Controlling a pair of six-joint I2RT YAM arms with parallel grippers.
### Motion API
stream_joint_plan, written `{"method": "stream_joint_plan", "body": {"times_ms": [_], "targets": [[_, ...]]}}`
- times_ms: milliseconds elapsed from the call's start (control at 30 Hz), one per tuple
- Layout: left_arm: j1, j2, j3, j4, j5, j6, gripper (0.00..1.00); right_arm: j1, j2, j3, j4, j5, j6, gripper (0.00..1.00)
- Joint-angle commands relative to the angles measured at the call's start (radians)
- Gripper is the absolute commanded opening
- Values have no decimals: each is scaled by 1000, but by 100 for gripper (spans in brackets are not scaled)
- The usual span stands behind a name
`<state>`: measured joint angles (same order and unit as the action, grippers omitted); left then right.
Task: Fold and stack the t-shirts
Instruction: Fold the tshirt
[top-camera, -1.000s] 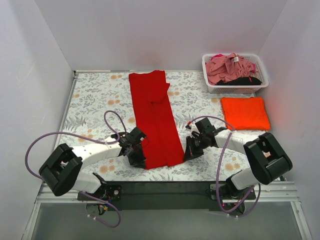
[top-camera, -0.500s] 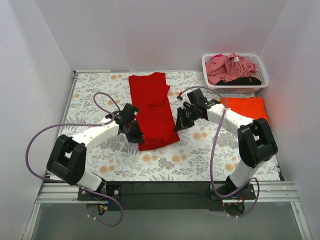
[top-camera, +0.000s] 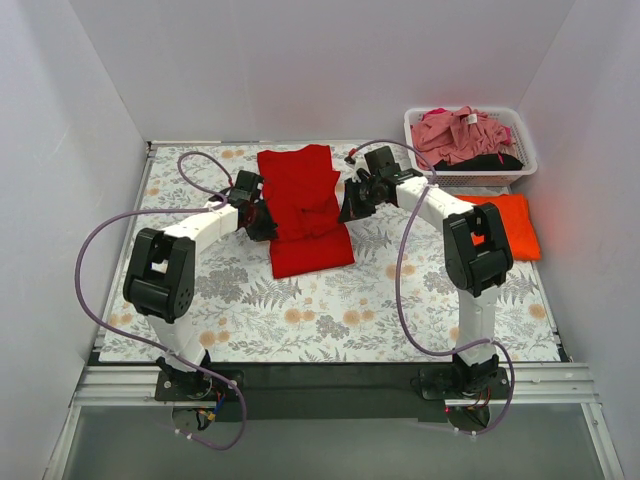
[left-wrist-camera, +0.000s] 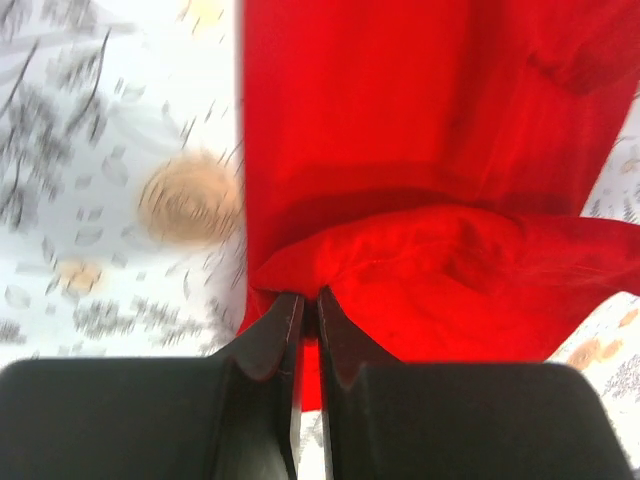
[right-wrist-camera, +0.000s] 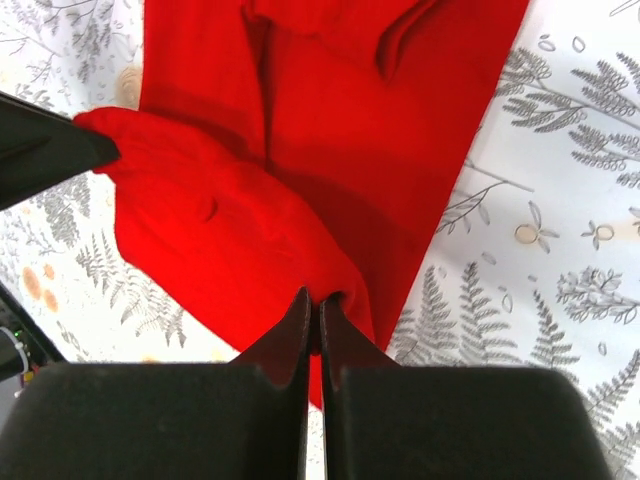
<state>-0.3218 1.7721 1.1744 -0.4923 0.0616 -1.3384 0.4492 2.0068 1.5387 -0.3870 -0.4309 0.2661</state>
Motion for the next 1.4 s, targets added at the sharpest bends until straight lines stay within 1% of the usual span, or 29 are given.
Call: {"method": "stream_joint_plan", "body": {"times_ms": [0,333,567,733,767,900,933,967,1033,1067,1100,1133,1167,1233,1300,1367], "targets": [[17,9,60,81,-34,53,0,-17,26,64,60,-8,-28,1],[55,30,93,165,-32,74,0,-47,78,112,114,-40,-21,1],[67,61,79,236,-49,85,0,-61,121,124,184,-60,1,1],[70,115,79,296,-49,96,0,-61,176,146,211,-58,-13,1],[70,124,77,302,-78,94,0,-63,184,149,214,-58,-18,1],[70,156,77,334,-80,94,0,-63,213,156,227,-40,-37,1],[70,165,77,331,-94,93,5,-64,216,156,234,-36,-41,1],[70,167,77,330,-101,88,9,-66,219,161,234,-31,-44,10],[70,150,64,327,-114,79,18,-64,214,164,231,-31,-56,23],[70,141,53,325,-120,73,29,-64,207,159,232,-29,-59,33],[70,130,50,324,-123,73,34,-64,187,155,231,-14,-59,37],[70,118,53,301,-131,71,41,-63,173,147,231,-6,-61,44],[70,89,57,285,-156,71,55,-61,159,140,229,1,-64,47],[69,52,62,246,-177,70,64,-53,107,101,231,43,-77,51],[58,-14,45,232,-197,70,67,-43,52,58,235,90,-90,52],[41,-57,25,222,-204,67,68,-20,17,23,247,116,-102,52]]}}
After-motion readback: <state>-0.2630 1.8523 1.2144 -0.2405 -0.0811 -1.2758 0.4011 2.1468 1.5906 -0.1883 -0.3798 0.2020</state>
